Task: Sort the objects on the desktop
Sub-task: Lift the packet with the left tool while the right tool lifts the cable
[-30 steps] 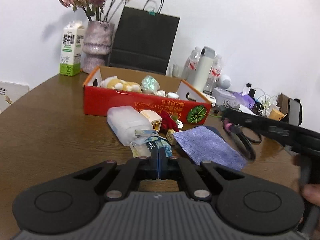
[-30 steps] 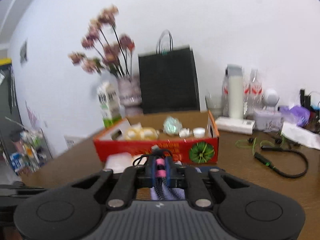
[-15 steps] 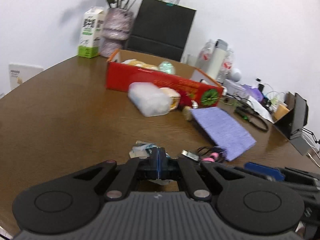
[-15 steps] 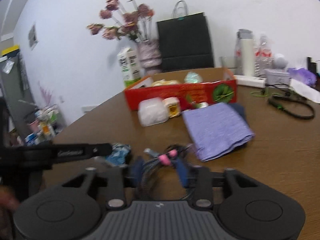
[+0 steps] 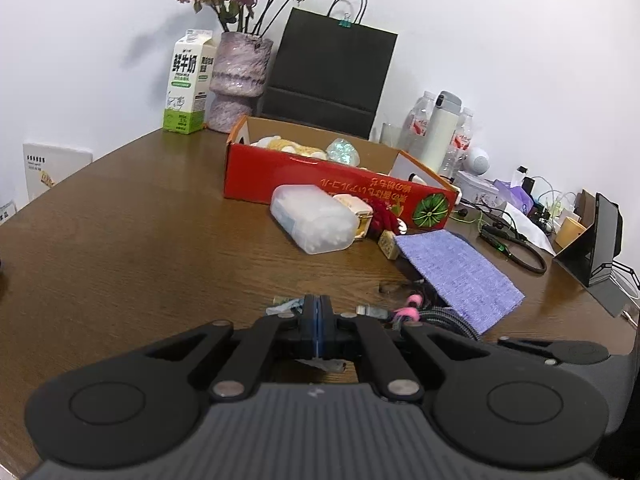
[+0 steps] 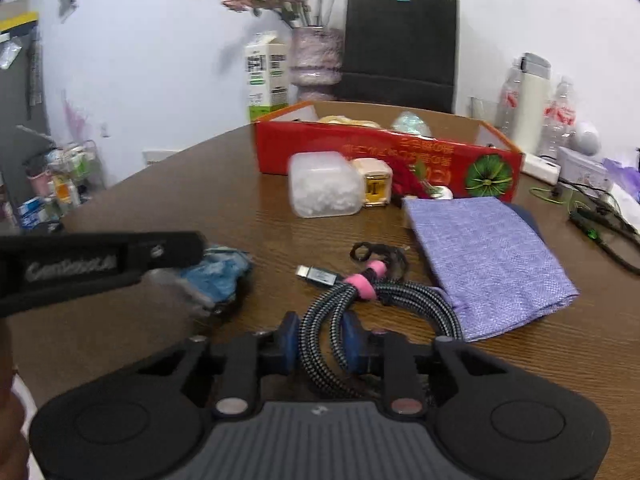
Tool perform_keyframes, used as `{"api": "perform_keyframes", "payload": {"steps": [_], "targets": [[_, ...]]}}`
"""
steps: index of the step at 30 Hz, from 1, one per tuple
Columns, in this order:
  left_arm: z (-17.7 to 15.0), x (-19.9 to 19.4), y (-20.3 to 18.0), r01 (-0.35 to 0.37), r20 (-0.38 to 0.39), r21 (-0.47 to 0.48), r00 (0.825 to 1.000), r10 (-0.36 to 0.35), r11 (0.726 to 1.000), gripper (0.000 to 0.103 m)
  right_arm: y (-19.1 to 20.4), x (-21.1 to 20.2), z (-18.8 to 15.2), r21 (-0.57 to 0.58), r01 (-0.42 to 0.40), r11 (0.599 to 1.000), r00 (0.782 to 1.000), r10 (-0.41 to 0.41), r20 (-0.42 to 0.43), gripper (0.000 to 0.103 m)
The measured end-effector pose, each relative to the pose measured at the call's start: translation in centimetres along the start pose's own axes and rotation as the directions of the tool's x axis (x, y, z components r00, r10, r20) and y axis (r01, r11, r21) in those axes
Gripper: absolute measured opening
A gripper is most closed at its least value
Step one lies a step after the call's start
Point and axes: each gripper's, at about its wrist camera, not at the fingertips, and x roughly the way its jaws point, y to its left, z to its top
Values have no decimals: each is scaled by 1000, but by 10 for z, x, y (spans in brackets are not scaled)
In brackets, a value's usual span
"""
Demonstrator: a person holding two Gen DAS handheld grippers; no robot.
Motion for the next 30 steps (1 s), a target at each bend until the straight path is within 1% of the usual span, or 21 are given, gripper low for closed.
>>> {"api": "perform_keyframes", "payload": {"steps": [1,3,5,8,11,14,16,19,21,23,28,30], "targets": [[0,0,-1,4,0,4,1000,-4,1000,2,1,-3,-2,-5,4,1000,1000,-4,9,21],[1,0,-4,8,1,12,1000,-8,1000,2,-3,-12,-3,4,-12,1000,999,11,38,20],[2,-2,-7,13,4,20,1000,-13,1000,2,-2,-28,-3,-2,1,1000,997,-1,78,20],[4,-7,-14,23,16,35,1000,-24,999,2,-5,-52,3,-12,31,999,988,-29,153,20],[7,-19,-24,37,48,59,998,-40,998,2,-14,-73,6,15,43,999,977,-45,209,20],[9,-34,-33,53,91,81,994,-61,995,1,-23,-88,4,43,48,998,967,-57,246,20],[8,-42,-39,68,109,88,991,-77,994,1,-28,-94,2,67,51,996,963,-67,262,20],[8,-51,-47,81,138,118,986,-97,990,1,-31,-103,1,70,65,995,955,-83,285,20],[8,-54,-51,85,154,132,982,-106,988,1,-32,-105,1,64,70,995,956,-85,280,20],[8,-52,-50,82,151,136,983,-103,987,1,-35,-103,1,67,67,995,959,-83,272,20],[9,-36,-37,61,119,97,990,-72,993,1,-38,-96,3,77,69,995,959,-88,268,20],[12,-33,-34,41,112,115,992,-54,993,1,-41,-93,5,82,72,994,960,-91,266,20]]}}
